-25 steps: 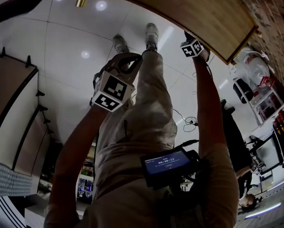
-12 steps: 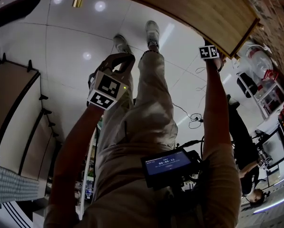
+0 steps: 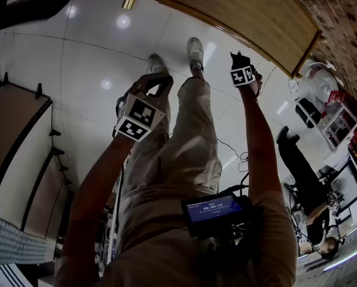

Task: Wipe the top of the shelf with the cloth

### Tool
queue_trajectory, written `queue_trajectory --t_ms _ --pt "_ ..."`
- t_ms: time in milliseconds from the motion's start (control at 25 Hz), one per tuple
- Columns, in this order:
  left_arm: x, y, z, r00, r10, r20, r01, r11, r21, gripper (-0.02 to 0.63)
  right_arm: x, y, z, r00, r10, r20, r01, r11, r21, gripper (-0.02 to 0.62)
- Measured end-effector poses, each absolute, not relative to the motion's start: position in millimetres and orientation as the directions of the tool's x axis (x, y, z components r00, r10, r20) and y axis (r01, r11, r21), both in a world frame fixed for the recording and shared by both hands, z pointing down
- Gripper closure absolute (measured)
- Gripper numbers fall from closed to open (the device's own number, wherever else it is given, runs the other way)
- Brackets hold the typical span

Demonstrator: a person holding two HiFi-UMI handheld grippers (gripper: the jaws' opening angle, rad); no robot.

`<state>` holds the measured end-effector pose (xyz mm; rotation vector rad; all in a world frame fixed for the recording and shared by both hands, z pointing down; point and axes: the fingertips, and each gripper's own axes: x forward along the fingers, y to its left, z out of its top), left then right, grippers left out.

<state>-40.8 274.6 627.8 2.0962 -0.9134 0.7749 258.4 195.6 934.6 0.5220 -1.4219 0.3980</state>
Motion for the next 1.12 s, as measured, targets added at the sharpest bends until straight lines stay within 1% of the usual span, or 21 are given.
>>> queue_trajectory --t_ms 280,440,600,760,880,1000,1120 --pt "-112.9 316.6 647.5 0.526 -0.390 0.756 -0.830 -0.429 0.356 0.603 91.6 210.3 939.5 -0.054 -0.035 0.998 -0.430 0.903 0.009 0.518" --pt "-151.1 333.8 664.7 0.485 -0.431 0.761 -0.867 -0.351 0.354 0.603 25.6 211.3 946.6 -0.102 -0.031 0.994 -0.364 0.931 -0.008 0.518" --pt "-172.4 335.9 713.3 0.451 -0.446 0.773 -0.890 -0.287 0.354 0.603 -23.8 206.8 944.4 -0.195 -0.043 0.980 -0.379 0.925 -0.035 0.518" --pt "-162.2 308.1 777.2 0.426 -0.470 0.773 -0.904 -0.243 0.351 0.603 -39.8 196.2 945.8 -0.255 -0.053 0.965 -0.306 0.952 -0.029 0.518" --pt "-143.7 283.1 826.5 0.423 -0.488 0.763 -0.906 -0.236 0.351 0.603 -35.8 191.1 953.7 -0.293 -0.047 0.955 -0.311 0.949 -0.049 0.518" --pt "-147.0 255.1 865.5 0.382 -0.527 0.759 -0.924 -0.231 0.305 0.603 -36.0 186.0 967.6 -0.332 -0.042 0.942 -0.309 0.949 -0.067 0.518" --pt "-159.5 228.0 889.3 0.335 -0.576 0.746 -0.942 -0.232 0.243 0.603 -40.6 178.1 999.6 -0.337 -0.034 0.941 -0.245 0.968 -0.053 0.518"
